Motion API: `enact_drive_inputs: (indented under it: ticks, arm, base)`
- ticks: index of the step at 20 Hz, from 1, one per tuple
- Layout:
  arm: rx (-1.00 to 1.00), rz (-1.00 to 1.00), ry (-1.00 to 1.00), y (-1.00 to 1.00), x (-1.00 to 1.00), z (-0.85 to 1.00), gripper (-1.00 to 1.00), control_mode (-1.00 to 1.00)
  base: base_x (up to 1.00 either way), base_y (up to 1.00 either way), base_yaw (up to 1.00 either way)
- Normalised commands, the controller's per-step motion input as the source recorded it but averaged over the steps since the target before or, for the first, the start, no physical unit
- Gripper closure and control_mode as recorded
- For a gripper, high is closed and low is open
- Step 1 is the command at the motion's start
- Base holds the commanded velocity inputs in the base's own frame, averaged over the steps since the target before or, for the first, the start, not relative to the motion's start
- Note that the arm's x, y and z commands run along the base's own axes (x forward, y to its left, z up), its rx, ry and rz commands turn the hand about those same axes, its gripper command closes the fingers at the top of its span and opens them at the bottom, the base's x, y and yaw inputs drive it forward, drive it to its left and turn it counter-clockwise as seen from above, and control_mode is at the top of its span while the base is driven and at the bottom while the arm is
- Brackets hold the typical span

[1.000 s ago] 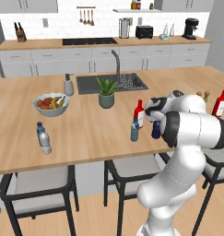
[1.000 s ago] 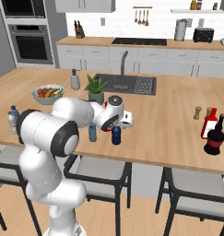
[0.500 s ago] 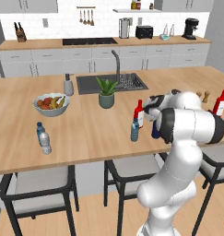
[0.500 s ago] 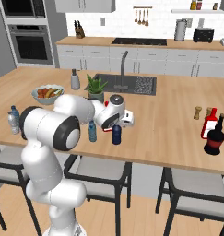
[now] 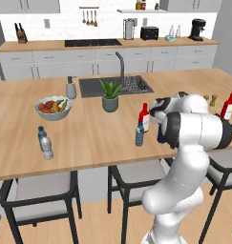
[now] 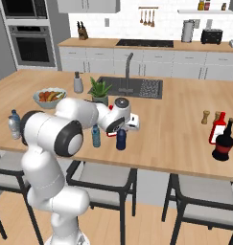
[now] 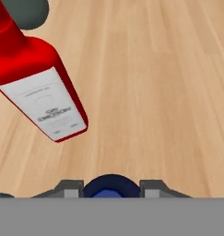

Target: Move the plastic bottles in the middle to the plastics group, and the glass bottles in the middle to the glass group.

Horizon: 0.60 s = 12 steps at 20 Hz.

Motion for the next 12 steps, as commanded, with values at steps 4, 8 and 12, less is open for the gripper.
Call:
enact_drive_inputs:
  ticks: [4, 8, 12]
  arm:
    - [0.0, 0.0, -0.05, 0.0, -0.62, 0.18, 1.0, -1.0]
    - [0.0, 0.0, -0.01, 0.03, -0.58, 0.47, 1.0, -1.0]
    - [0.0, 0.0, 0.0, 0.62, -0.31, 0.4, 1.0, -1.0]
  base:
    - [0.0, 0.0, 0.0]
    - [0.0, 0.0, 0.0]
    - [0.0, 0.0, 0.0]
